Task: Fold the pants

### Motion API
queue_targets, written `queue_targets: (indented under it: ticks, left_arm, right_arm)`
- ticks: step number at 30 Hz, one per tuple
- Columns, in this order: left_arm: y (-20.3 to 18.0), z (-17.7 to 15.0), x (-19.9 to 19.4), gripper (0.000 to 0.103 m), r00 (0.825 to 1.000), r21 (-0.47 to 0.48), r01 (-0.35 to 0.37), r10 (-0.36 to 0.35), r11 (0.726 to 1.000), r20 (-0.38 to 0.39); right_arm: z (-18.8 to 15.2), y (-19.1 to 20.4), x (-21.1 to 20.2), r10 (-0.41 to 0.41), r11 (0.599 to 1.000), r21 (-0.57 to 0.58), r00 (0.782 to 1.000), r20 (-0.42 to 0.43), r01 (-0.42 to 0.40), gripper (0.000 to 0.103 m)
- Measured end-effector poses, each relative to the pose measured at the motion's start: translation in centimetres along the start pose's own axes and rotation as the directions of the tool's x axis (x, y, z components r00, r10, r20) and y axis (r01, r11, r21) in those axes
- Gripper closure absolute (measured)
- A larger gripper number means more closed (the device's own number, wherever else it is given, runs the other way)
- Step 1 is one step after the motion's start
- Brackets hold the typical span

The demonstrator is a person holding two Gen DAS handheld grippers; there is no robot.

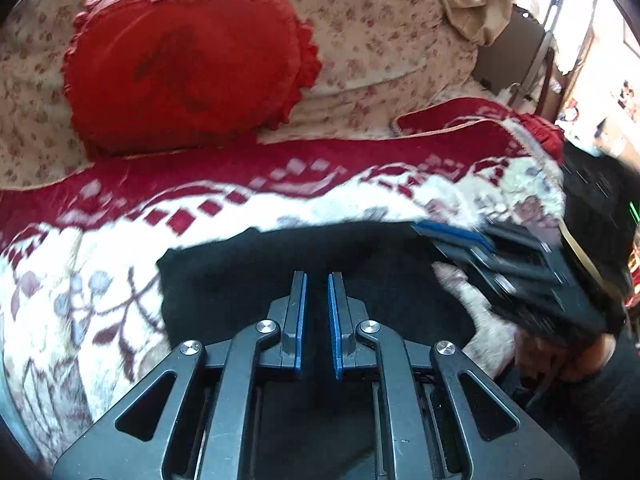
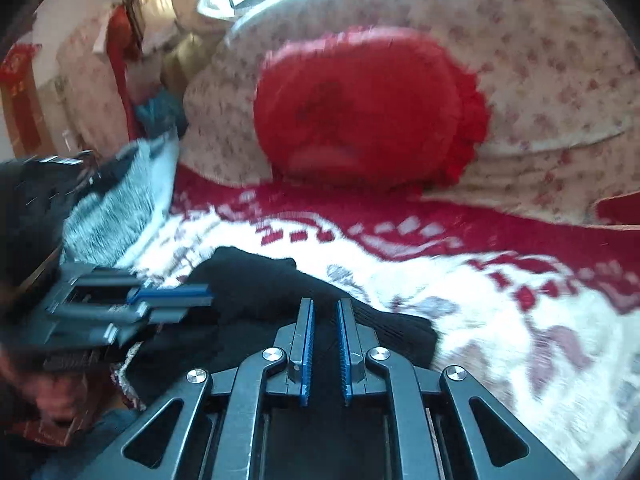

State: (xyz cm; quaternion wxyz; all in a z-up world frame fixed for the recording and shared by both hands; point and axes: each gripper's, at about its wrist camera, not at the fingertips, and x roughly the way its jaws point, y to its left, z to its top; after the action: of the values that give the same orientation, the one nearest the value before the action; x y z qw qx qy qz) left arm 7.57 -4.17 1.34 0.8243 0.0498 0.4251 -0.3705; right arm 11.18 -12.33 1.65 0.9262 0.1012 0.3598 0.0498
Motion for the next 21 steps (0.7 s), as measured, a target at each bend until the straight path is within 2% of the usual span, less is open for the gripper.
queue_targets:
  ticks: [2,5,6,8,9,10,11,13,15,18,21]
  left_arm:
    - [-0.4,0.5,0.6,0.095,1.0,0.013,0.014,-0.014,1.0,-0.018]
    - [-0.9,0.7,3.0,0.095,0.995,0.025,0.021,-0.019,0.999,-0.099]
    - [-0.8,0.8,4.5,0.095,0.989,0.016,0.01,-0.008,1.0,-0.145]
    - [-0.3,1.1,5.6,0.095,0.986,-0.025,0.028,-0.032,0.999,-0.162]
    - [0.0,1.5,6.0,0.096,0.984,-0.053,0.033,-0.041,0.998,-0.171]
    - [0.2,1.8,6.4,0.096,0.983,-0.071,0.032,-0.044,0.997,-0.178]
    - [0.1,1.9,6.6,0.096,0.983,-0.063,0.023,-0.034,0.998,-0.18]
    - [-0.6,1.9,6.4,0.096,0.984,-0.027,-0.006,0.001,1.0,-0.176]
    - [-0.8,1.7,5.4,0.096,0.988,-0.019,-0.003,0.0,1.0,-0.153]
    - [-0.4,0.7,1.8,0.096,0.997,-0.01,-0.008,0.007,1.0,-0.072]
    - [1.4,-2.2,-2.8,0.095,1.0,-0.041,0.025,-0.026,0.999,-0.007]
  right_arm:
    - [-0.9,0.8,-2.6,0.053,0.997,-0.054,0.998,0.045,-0.051,0.092]
    - [-2.3,2.6,-4.0,0.11,0.981,-0.166,0.994,0.031,-0.103,0.092]
    - [-3.1,3.1,-3.6,0.097,0.975,-0.201,0.995,-0.002,-0.095,0.092]
    - [-4.9,3.2,-0.9,-0.037,0.964,-0.264,0.991,-0.131,0.001,0.092]
    - [-5.8,2.8,-0.2,-0.092,0.953,-0.299,0.987,-0.13,0.049,0.092]
    - [-5.8,2.3,-0.3,-0.078,0.957,-0.287,0.992,-0.103,0.046,0.092]
    - [-5.6,1.9,-0.3,-0.069,0.964,-0.261,0.991,-0.112,0.038,0.092]
    - [-5.5,1.4,-0.1,-0.061,0.97,-0.239,0.993,-0.104,0.034,0.092]
    - [-5.5,1.1,0.1,-0.045,0.976,-0.215,0.994,-0.098,0.023,0.092]
    - [-5.4,0.9,0.0,-0.019,0.982,-0.191,0.995,-0.093,0.001,0.092]
    - [-5.5,0.8,-0.1,0.001,0.986,-0.164,0.997,-0.083,-0.014,0.091]
